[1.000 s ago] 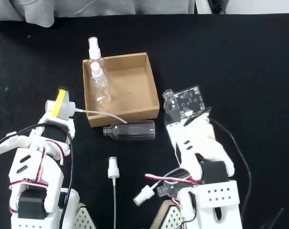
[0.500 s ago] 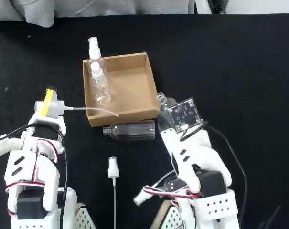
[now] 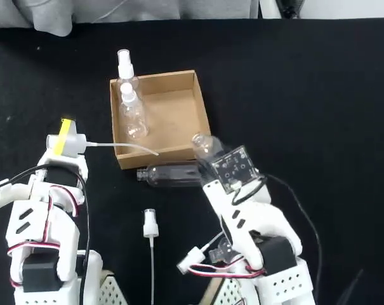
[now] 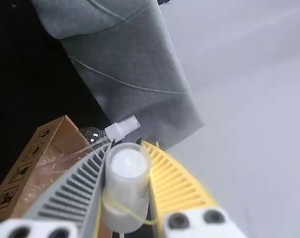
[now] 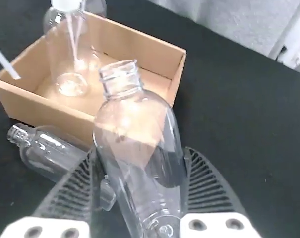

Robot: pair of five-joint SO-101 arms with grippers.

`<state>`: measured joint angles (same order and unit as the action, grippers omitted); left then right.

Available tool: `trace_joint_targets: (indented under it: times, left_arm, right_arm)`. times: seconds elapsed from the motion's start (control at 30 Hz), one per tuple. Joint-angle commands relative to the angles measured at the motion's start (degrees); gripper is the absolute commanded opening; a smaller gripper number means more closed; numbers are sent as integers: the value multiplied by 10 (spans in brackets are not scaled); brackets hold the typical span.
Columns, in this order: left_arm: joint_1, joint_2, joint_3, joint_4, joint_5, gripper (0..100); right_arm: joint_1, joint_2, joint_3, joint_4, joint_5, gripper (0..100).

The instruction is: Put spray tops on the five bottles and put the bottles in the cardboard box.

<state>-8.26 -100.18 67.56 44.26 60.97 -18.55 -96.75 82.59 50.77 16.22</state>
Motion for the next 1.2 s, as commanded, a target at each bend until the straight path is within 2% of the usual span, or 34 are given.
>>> trace_joint_targets:
  times: [0.0, 0.2, 0.3, 0.67, 0.93, 1.17]
  left_arm:
    - [-7, 0, -12, -13, 5, 30]
    - [-7, 0, -12, -13, 23, 30]
    - [-7, 0, -12, -13, 24, 30]
    - [-7, 0, -15, -14, 25, 30]
    - [-3, 0, -17, -16, 46, 30]
    - [0, 0, 19, -83, 47, 30]
  right_arm:
    - [-19, -44, 6, 1, 7, 80]
    - [-35, -101, 32, 4, 11, 78]
    - [-42, -120, 49, 4, 44, 78]
    - [-61, -123, 66, 4, 86, 77]
    - [-61, -123, 66, 4, 88, 77]
    - [-61, -123, 66, 4, 91, 77]
